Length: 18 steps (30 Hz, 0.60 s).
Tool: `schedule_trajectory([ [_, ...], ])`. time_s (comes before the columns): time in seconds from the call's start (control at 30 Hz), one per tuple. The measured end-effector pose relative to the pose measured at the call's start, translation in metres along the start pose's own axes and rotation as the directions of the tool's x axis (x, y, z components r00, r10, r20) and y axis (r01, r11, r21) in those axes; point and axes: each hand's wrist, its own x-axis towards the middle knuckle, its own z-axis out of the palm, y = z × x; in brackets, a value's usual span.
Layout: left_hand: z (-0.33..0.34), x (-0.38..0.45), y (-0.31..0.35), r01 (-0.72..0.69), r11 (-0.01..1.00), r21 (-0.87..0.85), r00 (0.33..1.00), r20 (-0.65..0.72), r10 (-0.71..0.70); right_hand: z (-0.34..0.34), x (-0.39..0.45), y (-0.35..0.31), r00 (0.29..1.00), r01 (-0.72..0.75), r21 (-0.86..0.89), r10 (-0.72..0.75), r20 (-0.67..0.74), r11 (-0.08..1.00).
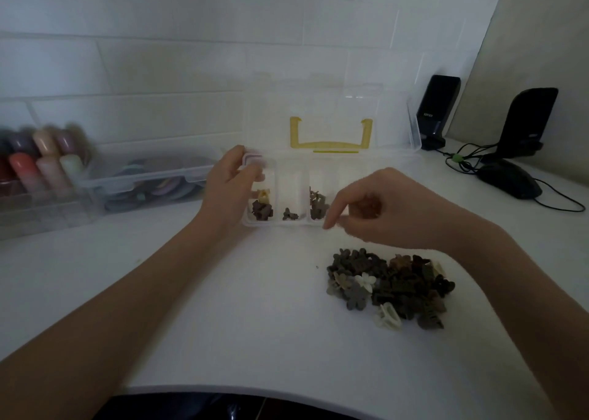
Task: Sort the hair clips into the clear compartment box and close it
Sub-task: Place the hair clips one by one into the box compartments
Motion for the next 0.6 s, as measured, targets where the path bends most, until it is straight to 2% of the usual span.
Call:
schedule_trajectory([
  [0.07, 0.000, 0.001, -0.002, 0.010, 1.000, 0.010, 1.000, -0.003, -0.010, -0.003, -0.001, -0.001, 0.989, -0.047, -0.118, 0.064, 0.137, 0.992],
  [0.13, -0.001, 0.002, -0.003, 0.031, 1.000, 0.005, 1.000, 0.003, -0.031, -0.005, -0.002, -0.001, 0.965, -0.108, -0.225, 0.157, 0.212, 0.968],
  [0.27, 0.000, 0.004, -0.003, 0.095, 0.994, -0.049, 0.995, 0.000, -0.095, -0.004, -0.003, 0.004, 0.898, -0.226, -0.221, 0.290, 0.331, 0.949],
  [0.47, 0.001, 0.001, -0.001, 0.106, 0.993, -0.049, 0.994, 0.000, -0.106, 0.011, 0.002, 0.005, 0.916, -0.180, -0.220, 0.245, 0.317, 0.959],
  [0.53, 0.002, 0.001, -0.001, 0.119, 0.992, -0.050, 0.993, -0.002, -0.119, 0.012, 0.004, 0.004, 0.944, -0.144, -0.190, 0.192, 0.268, 0.971],
  [0.6, 0.002, 0.000, 0.000, 0.127, 0.990, -0.057, 0.992, -0.004, -0.127, 0.010, 0.005, 0.006, 0.985, -0.087, -0.066, 0.095, 0.145, 0.994],
])
